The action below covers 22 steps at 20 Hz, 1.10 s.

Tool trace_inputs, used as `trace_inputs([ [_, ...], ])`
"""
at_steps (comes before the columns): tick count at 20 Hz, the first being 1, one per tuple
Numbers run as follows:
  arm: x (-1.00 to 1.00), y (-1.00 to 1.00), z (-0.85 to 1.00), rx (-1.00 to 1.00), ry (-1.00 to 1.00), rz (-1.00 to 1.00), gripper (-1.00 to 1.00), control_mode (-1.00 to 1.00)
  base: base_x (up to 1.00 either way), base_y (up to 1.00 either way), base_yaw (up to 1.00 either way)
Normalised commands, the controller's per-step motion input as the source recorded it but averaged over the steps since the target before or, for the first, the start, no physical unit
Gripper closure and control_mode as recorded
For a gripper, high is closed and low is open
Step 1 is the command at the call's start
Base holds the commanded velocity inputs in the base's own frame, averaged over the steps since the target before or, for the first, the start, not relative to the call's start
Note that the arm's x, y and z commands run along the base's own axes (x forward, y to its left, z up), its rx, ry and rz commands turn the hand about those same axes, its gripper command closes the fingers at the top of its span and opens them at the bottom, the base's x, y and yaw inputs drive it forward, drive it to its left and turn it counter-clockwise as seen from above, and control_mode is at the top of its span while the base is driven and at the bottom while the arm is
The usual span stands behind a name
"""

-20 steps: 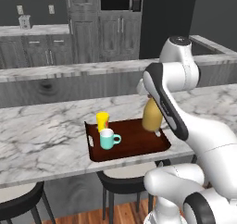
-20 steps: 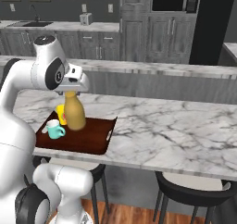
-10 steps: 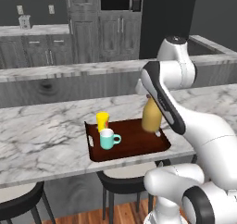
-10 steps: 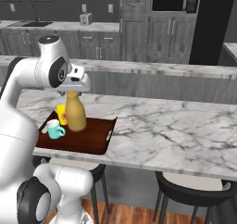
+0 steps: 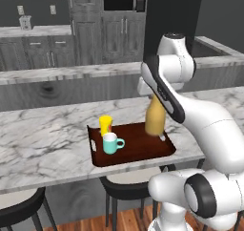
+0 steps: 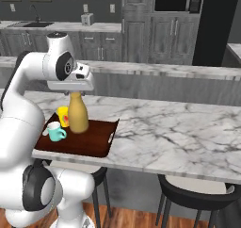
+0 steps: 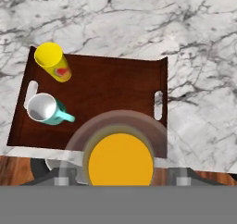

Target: There is a tray on the dining counter. Grab the cup, mug, and pitcher and place them on the tray. The pitcher may be placed next to the tray if it cannot fit the tray.

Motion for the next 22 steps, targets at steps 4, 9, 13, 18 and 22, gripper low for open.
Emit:
trace_inputs([
  [4,0.12,0.0,-0.09,0.0,0.0,0.0,1.0,-1.0,0.0,0.0,0.0],
  [9,0.0,0.02,-0.15,0.0,0.0,0.0,1.0,-1.0,0.0,0.0,0.0],
  [13,0.06,0.03,-0.1,0.0,0.0,0.0,1.0,-1.0,0.0,0.0,0.0],
  [18,0.2,0.02,-0.01,0.0,0.0,0.0,1.0,-1.0,0.0,0.0,0.0],
  [22,0.27,0.01,0.0,0.0,0.0,0.0,1.0,-1.0,0.0,0.0,0.0],
])
